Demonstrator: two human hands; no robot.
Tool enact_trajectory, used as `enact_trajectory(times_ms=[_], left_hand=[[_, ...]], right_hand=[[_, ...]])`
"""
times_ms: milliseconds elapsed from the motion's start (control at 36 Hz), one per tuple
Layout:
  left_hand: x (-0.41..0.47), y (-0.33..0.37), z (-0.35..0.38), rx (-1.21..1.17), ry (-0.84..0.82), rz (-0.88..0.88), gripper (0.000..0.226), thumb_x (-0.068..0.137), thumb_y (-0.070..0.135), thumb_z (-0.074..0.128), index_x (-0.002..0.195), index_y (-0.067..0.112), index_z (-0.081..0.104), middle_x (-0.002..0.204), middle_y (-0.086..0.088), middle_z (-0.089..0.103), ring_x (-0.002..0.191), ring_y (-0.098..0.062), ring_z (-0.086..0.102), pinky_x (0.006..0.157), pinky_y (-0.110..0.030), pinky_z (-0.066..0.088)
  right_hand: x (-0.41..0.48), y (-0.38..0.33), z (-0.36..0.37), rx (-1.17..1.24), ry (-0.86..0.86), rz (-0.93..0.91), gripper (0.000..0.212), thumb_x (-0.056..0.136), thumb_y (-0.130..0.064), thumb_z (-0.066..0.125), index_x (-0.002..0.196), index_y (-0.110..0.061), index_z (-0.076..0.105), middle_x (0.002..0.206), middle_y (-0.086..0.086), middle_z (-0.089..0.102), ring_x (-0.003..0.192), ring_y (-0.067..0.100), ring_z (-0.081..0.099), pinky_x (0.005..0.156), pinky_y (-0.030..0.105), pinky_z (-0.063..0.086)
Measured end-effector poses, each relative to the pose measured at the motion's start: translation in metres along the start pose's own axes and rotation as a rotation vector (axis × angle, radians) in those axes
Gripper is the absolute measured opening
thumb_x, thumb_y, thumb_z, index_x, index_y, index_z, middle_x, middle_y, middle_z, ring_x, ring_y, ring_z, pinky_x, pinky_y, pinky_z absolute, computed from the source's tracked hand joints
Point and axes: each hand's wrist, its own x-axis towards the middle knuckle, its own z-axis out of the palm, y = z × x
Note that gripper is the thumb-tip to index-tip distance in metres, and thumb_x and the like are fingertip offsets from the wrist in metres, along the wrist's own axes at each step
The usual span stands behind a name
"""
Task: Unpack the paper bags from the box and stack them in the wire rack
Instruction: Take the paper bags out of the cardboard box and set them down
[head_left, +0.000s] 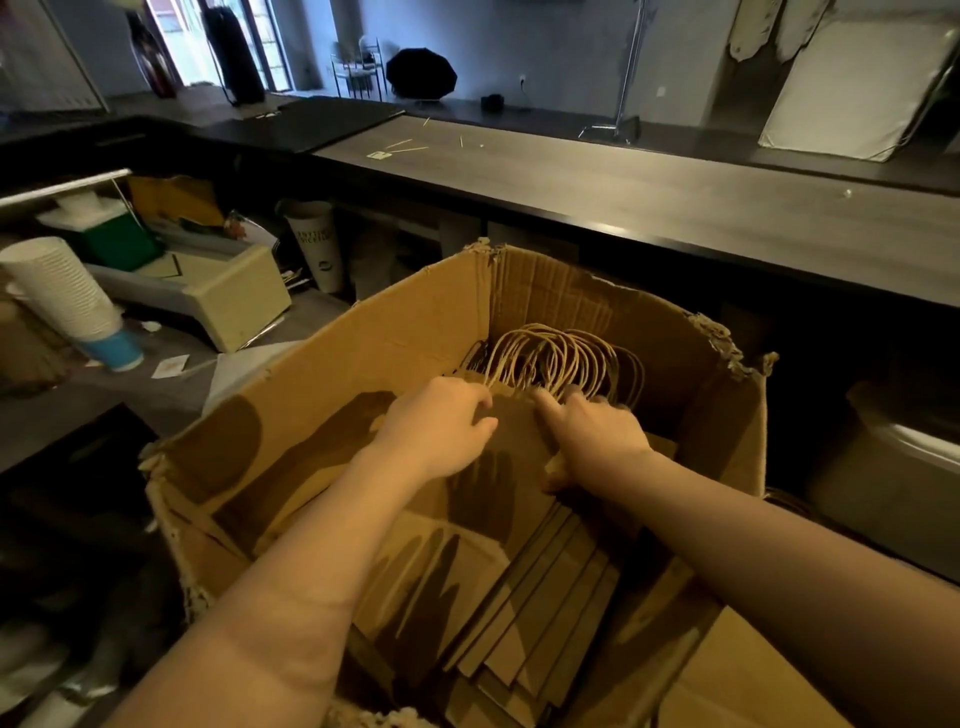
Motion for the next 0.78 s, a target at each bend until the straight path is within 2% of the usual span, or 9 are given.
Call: enact_trajectory(times_ms=[139,278,333,417,500,583,667,722,778], left_hand=[[0.0,0.001,0.0,0.01,-0.015,-0.001,0.036,0.095,0.037,0.049,0.129,0.025,0.054,0.125,0.001,0.058,0.109,-0.016,0.056,0.085,-0.032,0.05],[-0.001,-0.001,0.0,-0.003,-0.025,-0.012,0.038,0.095,0.038,0.049,0.131,0.025,0.052,0.126,0.001,0.058,0.11,-0.017,0.056,0.085,-0.032,0.049],[-0.002,-0.003,0.001,-0.002,-0.021,-0.016,0.04,0.095,0.039,0.049,0.132,0.025,0.051,0.127,0.002,0.058,0.111,-0.017,0.055,0.083,-0.031,0.047],[-0.003,-0.005,0.001,-0.001,-0.022,-0.024,0.04,0.095,0.039,0.048,0.133,0.025,0.05,0.128,0.001,0.057,0.112,-0.018,0.055,0.088,-0.034,0.049],[-0.006,-0.005,0.0,-0.013,-0.014,-0.027,0.039,0.096,0.037,0.049,0.132,0.025,0.05,0.128,0.002,0.057,0.113,-0.017,0.054,0.089,-0.034,0.049],[-0.008,-0.005,0.0,-0.028,-0.008,-0.029,0.038,0.096,0.037,0.049,0.132,0.026,0.05,0.127,0.003,0.057,0.112,-0.016,0.054,0.089,-0.033,0.049],[-0.009,-0.005,0.0,-0.036,-0.015,-0.038,0.038,0.095,0.037,0.049,0.132,0.027,0.05,0.128,0.003,0.056,0.112,-0.016,0.055,0.088,-0.033,0.049],[-0.008,-0.006,0.0,-0.041,-0.027,-0.044,0.038,0.095,0.037,0.05,0.132,0.027,0.051,0.128,0.003,0.056,0.111,-0.017,0.055,0.088,-0.034,0.049],[-0.009,-0.007,0.0,-0.038,-0.039,-0.05,0.038,0.095,0.037,0.049,0.132,0.027,0.051,0.127,0.002,0.057,0.109,-0.017,0.056,0.088,-0.035,0.05]], right_hand=[[-0.003,-0.002,-0.002,0.113,0.164,-0.097,0.092,0.079,-0.033,0.074,0.145,-0.025,0.011,0.131,0.01,0.044,0.107,0.027,0.058,0.084,0.038,0.054],[-0.004,-0.002,-0.01,0.398,0.268,-0.189,0.076,0.082,-0.021,0.071,0.142,-0.024,0.024,0.13,0.006,0.05,0.11,0.021,0.056,0.089,0.028,0.05],[-0.006,-0.002,-0.015,0.502,0.32,-0.207,0.072,0.081,-0.021,0.072,0.139,-0.022,0.029,0.119,0.004,0.055,0.101,0.015,0.055,0.082,0.021,0.045],[-0.01,-0.003,-0.02,0.668,0.384,-0.21,0.068,0.077,-0.02,0.076,0.132,-0.021,0.036,0.093,-0.005,0.053,0.075,0.006,0.054,0.064,0.016,0.047],[-0.011,-0.003,-0.022,0.817,0.413,-0.174,0.064,0.075,-0.022,0.078,0.125,-0.024,0.037,0.09,-0.006,0.054,0.073,0.006,0.059,0.06,0.016,0.052],[-0.011,-0.002,-0.023,1.015,0.307,-0.101,0.061,0.078,-0.022,0.076,0.122,-0.021,0.034,0.095,0.001,0.059,0.074,0.01,0.065,0.06,0.02,0.056],[-0.013,-0.002,-0.025,1.169,0.069,-0.047,0.054,0.084,-0.017,0.069,0.125,-0.018,0.034,0.092,0.003,0.06,0.071,0.011,0.067,0.055,0.02,0.055],[-0.011,-0.002,-0.025,1.11,-0.074,-0.032,0.047,0.086,-0.017,0.066,0.124,-0.016,0.038,0.1,0.006,0.06,0.081,0.016,0.068,0.066,0.028,0.059],[-0.009,-0.003,-0.024,0.952,-0.131,-0.043,0.036,0.089,-0.018,0.064,0.119,-0.01,0.047,0.109,0.011,0.062,0.094,0.023,0.066,0.082,0.04,0.057]])
